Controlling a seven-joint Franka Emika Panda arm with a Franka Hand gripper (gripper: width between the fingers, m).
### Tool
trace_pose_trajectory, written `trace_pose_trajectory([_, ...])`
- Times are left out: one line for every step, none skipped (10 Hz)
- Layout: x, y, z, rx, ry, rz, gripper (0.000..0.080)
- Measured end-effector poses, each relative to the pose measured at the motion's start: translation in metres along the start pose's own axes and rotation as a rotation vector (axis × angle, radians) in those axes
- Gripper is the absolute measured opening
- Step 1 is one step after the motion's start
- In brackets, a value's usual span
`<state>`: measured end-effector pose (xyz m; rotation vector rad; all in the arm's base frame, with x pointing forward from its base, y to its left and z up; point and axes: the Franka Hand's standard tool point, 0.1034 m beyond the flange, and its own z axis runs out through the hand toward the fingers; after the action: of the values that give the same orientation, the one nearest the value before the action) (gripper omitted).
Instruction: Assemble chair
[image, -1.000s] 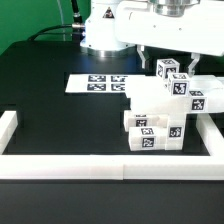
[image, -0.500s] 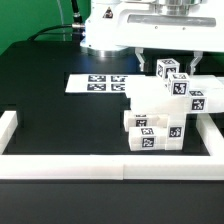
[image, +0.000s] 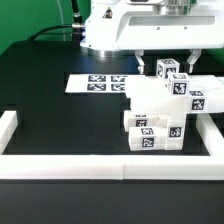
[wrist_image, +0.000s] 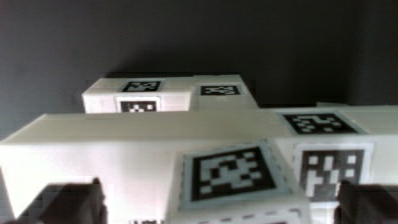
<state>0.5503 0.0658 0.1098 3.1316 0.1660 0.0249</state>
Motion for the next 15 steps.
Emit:
trace_pose_trajectory([0.0000,0.0000,0.0000,0.000,0.000,0.002,0.0649])
trace_pose_trajectory([0.0000,0.0001,0.0000,0.000,0.000,0.005,0.0520])
trace_pose_trajectory([0.0000,0.0001,0.0000,0.000,0.000,0.007,0.0381])
trace_pose_trajectory([0.0000,0.0001,0.0000,0.000,0.000,0.039,0.0266])
trace_pose_trajectory([0.0000,0.0001,0.0000,0.001,0.000,0.059,0.0266])
trace_pose_trajectory([0.0000,0.0001,0.0000,0.001,0.000,0.095,0.0269])
trace_pose_trajectory([0.0000,0.0001,0.0000,0.001,0.000,0.157,0.0269])
trace_pose_trajectory([0.0000,-0.0001,0.0000,0.002,0.000,0.235,0.0269])
trace_pose_trajectory([0.0000,-0.0002,0.0001,0.003,0.000,0.292,0.0269])
trace_pose_trajectory([0.0000,-0.0003,0.0001,0.003,0.000,0.377,0.0269])
trace_pose_trajectory([0.0000,-0.0003,0.0001,0.003,0.000,0.450,0.0269])
trace_pose_trajectory([0.0000,-0.0003,0.0001,0.003,0.000,0.506,0.0271])
trace_pose_trajectory([0.0000,-0.0003,0.0001,0.003,-0.001,0.550,0.0271])
trace_pose_trajectory([-0.0001,-0.0005,0.0003,0.004,-0.001,0.641,0.0271])
trace_pose_trajectory([0.0005,-0.0003,0.0007,0.020,0.004,0.737,0.0271])
